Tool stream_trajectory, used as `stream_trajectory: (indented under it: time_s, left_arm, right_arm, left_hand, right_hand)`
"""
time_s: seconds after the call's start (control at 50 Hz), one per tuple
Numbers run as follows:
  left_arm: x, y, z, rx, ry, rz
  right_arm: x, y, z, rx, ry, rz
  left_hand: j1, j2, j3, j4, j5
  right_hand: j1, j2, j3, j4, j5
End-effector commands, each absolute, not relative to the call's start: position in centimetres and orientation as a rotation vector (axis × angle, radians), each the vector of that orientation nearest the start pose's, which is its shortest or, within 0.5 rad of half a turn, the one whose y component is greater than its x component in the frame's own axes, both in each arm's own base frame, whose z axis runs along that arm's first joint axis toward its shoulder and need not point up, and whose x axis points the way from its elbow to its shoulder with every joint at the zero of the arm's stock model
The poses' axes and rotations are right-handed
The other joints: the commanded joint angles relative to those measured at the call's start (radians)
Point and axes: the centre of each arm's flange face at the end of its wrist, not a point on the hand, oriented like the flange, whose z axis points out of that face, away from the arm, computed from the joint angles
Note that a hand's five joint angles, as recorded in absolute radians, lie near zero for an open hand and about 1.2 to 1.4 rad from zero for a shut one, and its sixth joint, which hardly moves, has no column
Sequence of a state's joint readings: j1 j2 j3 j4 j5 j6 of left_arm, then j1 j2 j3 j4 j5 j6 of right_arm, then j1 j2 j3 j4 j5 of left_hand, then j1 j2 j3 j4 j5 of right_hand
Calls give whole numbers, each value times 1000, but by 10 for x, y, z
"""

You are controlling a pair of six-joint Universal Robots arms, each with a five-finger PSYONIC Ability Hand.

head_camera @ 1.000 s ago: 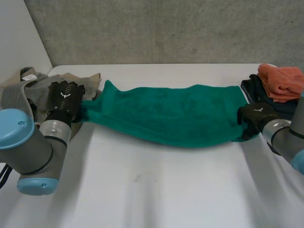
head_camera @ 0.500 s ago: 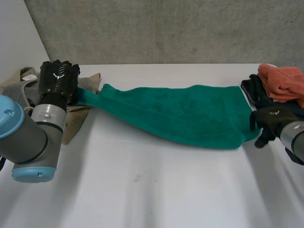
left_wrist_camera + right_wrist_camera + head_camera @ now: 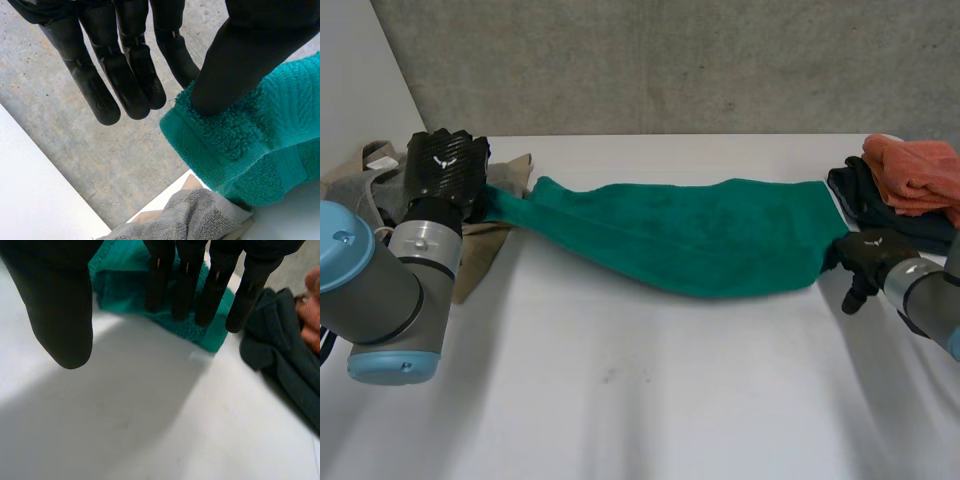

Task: Fold the laundry.

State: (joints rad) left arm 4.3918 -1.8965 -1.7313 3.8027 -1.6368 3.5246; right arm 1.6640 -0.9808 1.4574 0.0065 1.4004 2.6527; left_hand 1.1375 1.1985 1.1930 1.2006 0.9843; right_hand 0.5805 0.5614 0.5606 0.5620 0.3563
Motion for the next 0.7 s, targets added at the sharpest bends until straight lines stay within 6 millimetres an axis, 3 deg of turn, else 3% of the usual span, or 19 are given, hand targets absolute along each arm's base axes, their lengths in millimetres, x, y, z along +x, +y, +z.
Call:
stream_trajectory:
  time_s: [0.02, 0.24, 0.46, 0.56, 0.64, 0.7]
  left_arm:
    - [-236, -313, 213, 608, 1873, -2332]
    - [-235, -314, 214, 604, 1871, -2331]
    - [-234, -315, 214, 600, 1869, -2331]
    - [-234, -315, 214, 601, 1871, -2330]
    - [-234, -315, 214, 601, 1871, -2330]
    - [-234, -315, 214, 599, 1870, -2329]
  right_arm:
    - [201, -361, 141, -956, 2502, -1713]
    - [226, -373, 137, -986, 2427, -1746]
    - [240, -378, 135, -984, 2377, -1771]
    - [241, -383, 124, -994, 2386, -1763]
    - [243, -387, 119, -1003, 2384, -1764]
    - [244, -391, 115, -1012, 2377, -1779]
  left_hand:
    - [259, 198, 203, 196, 237]
    - [259, 198, 203, 196, 237]
    - [259, 198, 203, 196, 237]
    - [259, 198, 203, 196, 237]
    - [259, 198, 203, 196, 237]
    - [259, 198, 203, 196, 237]
  right_hand:
    - [-8, 11, 12, 10, 42]
    - [-96, -77, -76, -78, -46]
    - [-55, -36, -35, -37, -5]
    - [-14, 5, 6, 4, 36]
    - [68, 87, 88, 86, 118]
    - [294, 313, 314, 312, 343]
